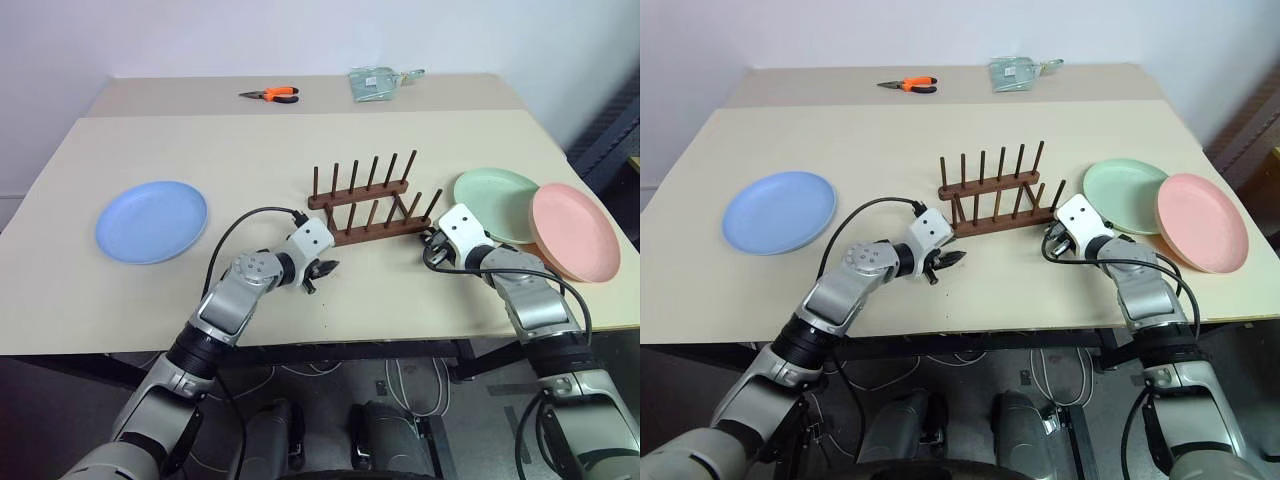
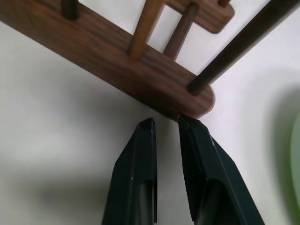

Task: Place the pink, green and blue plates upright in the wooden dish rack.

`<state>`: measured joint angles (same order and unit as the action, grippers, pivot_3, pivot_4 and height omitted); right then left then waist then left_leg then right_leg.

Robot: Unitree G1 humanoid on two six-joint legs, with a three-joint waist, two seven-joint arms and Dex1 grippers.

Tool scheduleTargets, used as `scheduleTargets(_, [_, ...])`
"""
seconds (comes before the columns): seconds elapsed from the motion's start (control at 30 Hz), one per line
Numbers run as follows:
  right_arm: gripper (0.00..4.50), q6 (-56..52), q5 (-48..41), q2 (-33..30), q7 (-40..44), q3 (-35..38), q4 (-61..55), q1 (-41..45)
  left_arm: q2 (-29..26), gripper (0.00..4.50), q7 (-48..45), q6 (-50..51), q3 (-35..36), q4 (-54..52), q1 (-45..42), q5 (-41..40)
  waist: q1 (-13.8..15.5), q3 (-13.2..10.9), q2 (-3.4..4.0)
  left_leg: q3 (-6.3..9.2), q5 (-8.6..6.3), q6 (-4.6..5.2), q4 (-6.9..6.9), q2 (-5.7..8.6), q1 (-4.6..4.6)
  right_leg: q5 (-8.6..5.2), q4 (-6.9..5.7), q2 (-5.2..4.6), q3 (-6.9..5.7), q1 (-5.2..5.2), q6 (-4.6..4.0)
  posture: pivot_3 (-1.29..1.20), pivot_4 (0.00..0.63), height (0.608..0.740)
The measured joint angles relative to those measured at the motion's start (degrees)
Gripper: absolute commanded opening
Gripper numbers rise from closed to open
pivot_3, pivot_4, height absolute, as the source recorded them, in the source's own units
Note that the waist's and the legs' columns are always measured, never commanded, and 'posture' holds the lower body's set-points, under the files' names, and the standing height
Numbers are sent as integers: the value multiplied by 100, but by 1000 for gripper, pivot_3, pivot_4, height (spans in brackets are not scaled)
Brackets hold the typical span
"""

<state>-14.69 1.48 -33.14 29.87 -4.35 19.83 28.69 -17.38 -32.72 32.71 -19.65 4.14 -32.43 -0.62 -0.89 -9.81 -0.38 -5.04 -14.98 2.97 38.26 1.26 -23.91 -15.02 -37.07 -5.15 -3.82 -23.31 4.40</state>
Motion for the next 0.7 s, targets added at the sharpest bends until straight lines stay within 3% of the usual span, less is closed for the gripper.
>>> scheduleTargets(0.37, [758,528,228,296,-210,2,939,521,184,1835,591,-563,264,1138,-493,87,-6,1,0,-3,2,-4,-2,-1,11,0,-2,2,0,10,1,0,150,740])
scheduleTargets(0.7, [758,626,287,425,-345,3,1144,659,112,1835,454,-305,348,1074,-547,109,-35,1,1,-3,3,-10,-8,-1,15,0,-2,1,2,10,0,0,150,740])
